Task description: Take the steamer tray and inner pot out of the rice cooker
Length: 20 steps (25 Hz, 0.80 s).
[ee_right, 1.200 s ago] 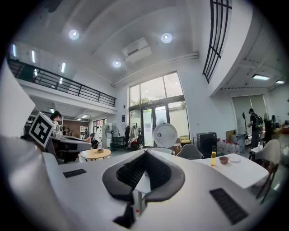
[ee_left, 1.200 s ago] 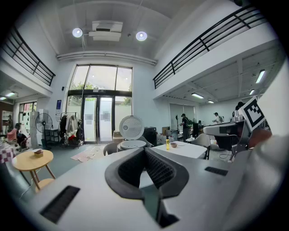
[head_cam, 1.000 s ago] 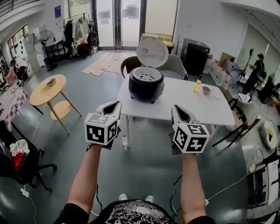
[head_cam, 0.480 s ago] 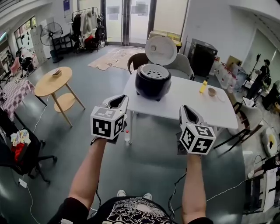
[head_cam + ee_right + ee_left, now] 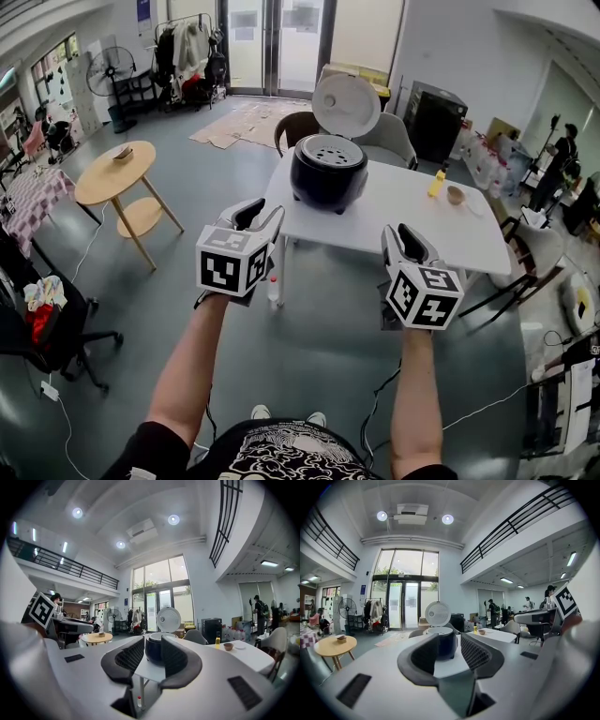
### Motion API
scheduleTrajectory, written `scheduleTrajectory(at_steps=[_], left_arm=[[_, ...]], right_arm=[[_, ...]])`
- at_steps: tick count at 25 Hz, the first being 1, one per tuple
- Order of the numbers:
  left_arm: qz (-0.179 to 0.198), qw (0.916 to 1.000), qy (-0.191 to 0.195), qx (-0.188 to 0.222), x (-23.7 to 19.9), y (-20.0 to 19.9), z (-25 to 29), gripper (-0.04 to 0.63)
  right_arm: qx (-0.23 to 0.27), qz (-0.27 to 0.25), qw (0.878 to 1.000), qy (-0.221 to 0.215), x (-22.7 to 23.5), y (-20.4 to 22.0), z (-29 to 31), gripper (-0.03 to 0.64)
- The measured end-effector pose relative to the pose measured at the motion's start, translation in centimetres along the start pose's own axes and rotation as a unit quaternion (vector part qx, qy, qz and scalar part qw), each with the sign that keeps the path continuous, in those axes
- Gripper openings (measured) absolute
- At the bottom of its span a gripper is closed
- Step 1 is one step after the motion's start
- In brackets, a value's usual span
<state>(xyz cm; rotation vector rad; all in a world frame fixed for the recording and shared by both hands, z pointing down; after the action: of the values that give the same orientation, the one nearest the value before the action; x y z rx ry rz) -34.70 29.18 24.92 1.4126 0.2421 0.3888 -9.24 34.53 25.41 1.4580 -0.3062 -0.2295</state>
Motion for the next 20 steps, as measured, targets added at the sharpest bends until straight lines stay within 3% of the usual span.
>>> scheduleTrajectory(at_steps=[12,20], left_arm=[[0.007,1.0000,0.003,0.001,0.6,0.3,0.1,0.273],[-0.001,0.9999,0.013,-0.011,1.9,0.5,1.6,0.344]], right_arm=[[0.000,0.008,1.000,0.008,0.5,0.4,-0.2,0.272],[-0.004,0.001,1.000,0.005,2.3,0.1,-0.1,0.331]])
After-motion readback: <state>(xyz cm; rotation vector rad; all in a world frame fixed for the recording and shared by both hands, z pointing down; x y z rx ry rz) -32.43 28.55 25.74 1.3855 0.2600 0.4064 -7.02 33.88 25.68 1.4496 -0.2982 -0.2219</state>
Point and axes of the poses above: the fingertips, and each gripper's own axes: z forward along the fingers, x to its right, y out of its underside, the point moved 5 cm from there along -z, backward along the fingers, and after that the axes turned 8 degrees about -y, right-handed, at the moved point
